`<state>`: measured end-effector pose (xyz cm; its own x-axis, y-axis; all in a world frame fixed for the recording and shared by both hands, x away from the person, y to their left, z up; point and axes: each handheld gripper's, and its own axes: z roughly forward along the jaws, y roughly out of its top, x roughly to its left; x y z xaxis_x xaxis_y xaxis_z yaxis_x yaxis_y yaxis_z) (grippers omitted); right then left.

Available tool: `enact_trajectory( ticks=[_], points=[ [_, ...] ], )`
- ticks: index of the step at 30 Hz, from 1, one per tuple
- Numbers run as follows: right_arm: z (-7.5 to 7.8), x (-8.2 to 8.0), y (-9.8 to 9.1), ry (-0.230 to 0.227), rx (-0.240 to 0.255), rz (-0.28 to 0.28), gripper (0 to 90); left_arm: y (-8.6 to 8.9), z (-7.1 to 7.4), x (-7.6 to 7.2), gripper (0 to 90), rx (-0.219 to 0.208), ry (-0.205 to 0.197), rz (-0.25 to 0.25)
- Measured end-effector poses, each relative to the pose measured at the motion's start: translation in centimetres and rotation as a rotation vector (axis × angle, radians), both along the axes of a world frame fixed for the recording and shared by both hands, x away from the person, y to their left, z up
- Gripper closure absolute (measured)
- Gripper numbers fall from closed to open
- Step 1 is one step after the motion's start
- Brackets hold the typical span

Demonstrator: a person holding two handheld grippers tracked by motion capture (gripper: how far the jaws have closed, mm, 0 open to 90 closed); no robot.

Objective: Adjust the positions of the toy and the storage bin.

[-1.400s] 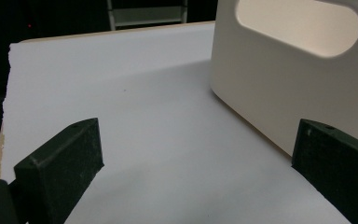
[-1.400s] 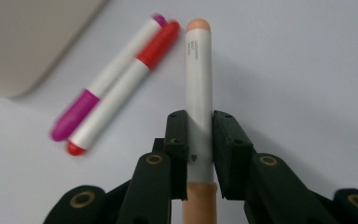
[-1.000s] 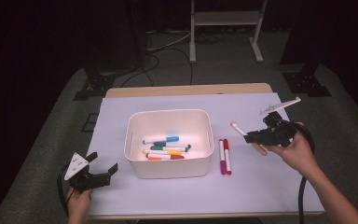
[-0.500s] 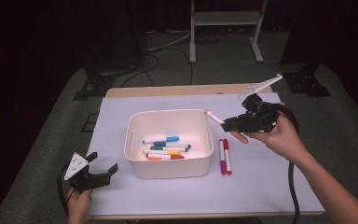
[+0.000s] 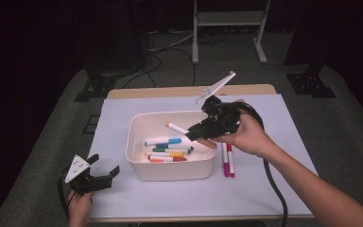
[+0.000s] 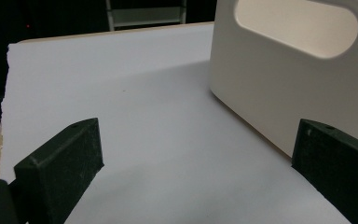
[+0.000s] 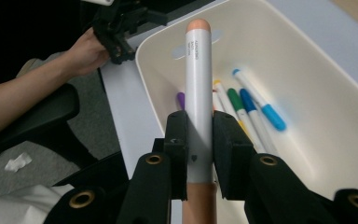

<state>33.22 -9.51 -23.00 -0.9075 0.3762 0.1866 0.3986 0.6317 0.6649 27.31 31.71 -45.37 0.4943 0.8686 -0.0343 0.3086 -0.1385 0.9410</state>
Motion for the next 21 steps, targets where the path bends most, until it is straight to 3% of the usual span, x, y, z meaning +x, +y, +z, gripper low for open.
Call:
enact_trajectory(
  ticks=[9, 21],
  points=[
    [-2.5, 0.9, 4.4, 0.055, -0.034, 0.093, 75.9, 0.0, 0.0, 0.0, 0.6, -0.003, -0.001, -0.003],
    [-6.1, 2.5, 8.0, 0.108, -0.100, 0.159, 75.9, 0.0, 0.0, 0.0, 0.6, -0.001, -0.002, -0.005]
  ],
)
